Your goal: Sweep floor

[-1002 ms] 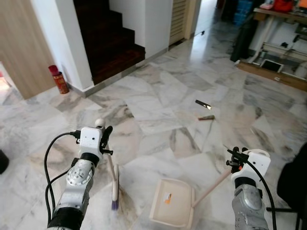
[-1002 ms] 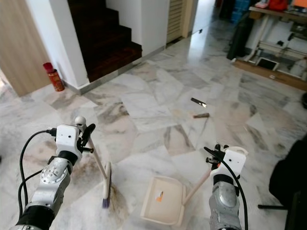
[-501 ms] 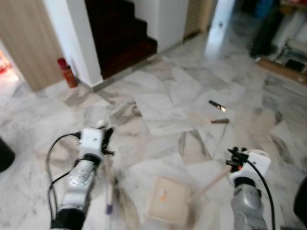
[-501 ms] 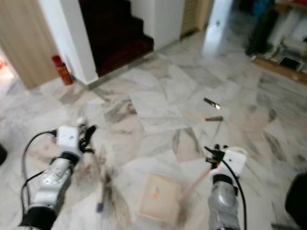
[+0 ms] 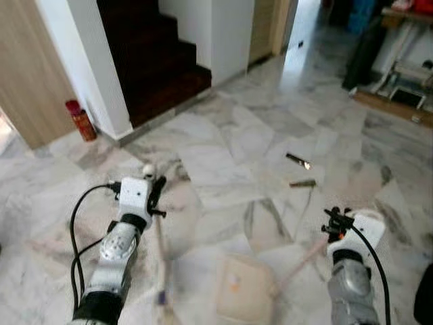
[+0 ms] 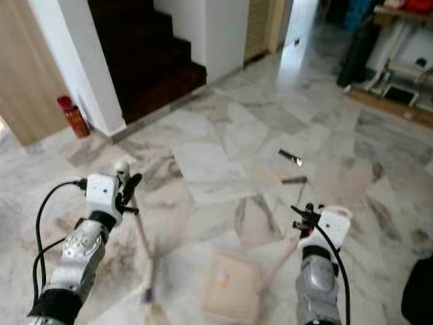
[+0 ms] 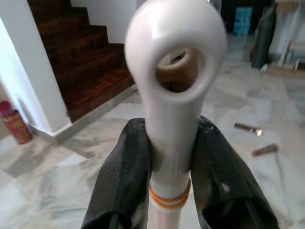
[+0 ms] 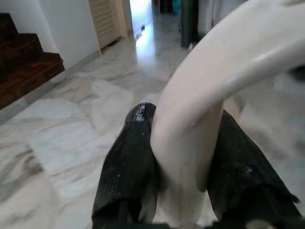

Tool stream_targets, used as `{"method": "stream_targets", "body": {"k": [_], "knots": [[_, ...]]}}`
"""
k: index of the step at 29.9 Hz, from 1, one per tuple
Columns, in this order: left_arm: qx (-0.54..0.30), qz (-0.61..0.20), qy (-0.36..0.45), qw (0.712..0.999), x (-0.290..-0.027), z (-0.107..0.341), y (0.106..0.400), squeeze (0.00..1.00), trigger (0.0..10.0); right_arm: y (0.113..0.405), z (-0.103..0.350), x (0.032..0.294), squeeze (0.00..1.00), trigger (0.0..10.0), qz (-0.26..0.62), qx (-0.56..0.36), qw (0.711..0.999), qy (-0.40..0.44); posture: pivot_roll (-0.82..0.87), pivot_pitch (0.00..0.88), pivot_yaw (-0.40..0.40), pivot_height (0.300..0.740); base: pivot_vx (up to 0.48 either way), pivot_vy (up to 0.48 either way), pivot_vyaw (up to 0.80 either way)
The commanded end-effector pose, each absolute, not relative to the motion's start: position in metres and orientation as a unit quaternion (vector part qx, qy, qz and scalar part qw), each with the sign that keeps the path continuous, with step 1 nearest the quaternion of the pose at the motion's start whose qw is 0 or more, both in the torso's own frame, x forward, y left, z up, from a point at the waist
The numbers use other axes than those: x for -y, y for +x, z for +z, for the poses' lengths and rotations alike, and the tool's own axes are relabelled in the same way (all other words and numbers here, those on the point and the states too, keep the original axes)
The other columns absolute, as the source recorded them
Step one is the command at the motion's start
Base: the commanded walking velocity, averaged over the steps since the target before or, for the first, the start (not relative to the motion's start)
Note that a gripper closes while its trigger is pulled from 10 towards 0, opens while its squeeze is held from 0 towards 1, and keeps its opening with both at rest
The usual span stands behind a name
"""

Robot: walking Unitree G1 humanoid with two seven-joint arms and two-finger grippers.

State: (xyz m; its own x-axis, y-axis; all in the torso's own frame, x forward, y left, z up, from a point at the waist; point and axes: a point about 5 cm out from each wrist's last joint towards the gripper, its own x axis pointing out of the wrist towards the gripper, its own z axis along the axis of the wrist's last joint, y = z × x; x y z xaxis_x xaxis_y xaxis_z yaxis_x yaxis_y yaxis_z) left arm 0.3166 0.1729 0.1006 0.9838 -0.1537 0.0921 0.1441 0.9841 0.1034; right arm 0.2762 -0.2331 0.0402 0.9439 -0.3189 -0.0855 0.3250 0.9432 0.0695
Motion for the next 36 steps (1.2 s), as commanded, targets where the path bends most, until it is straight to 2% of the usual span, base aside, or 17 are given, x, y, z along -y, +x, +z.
{"method": "stream_targets", "body": {"k": [1, 36], "knots": [[0.072, -0.067, 0.062, 0.993, -0.1787, 0.1118, 0.3196, 0.00, 10.0, 0.2840, 0.0498, 0.2242, 0.00, 10.0, -0.155, -0.011, 0.986, 0.059, -0.03, 0.000, -0.033, 0.740, 0.345, 0.000, 0.00], [0.075, -0.058, 0.059, 0.994, -0.1808, 0.1126, 0.3194, 0.00, 10.0, 0.2860, 0.0519, 0.2217, 0.00, 10.0, -0.149, -0.007, 0.987, 0.059, -0.03, 0.000, -0.034, 0.740, 0.354, 0.000, 0.00]]}}
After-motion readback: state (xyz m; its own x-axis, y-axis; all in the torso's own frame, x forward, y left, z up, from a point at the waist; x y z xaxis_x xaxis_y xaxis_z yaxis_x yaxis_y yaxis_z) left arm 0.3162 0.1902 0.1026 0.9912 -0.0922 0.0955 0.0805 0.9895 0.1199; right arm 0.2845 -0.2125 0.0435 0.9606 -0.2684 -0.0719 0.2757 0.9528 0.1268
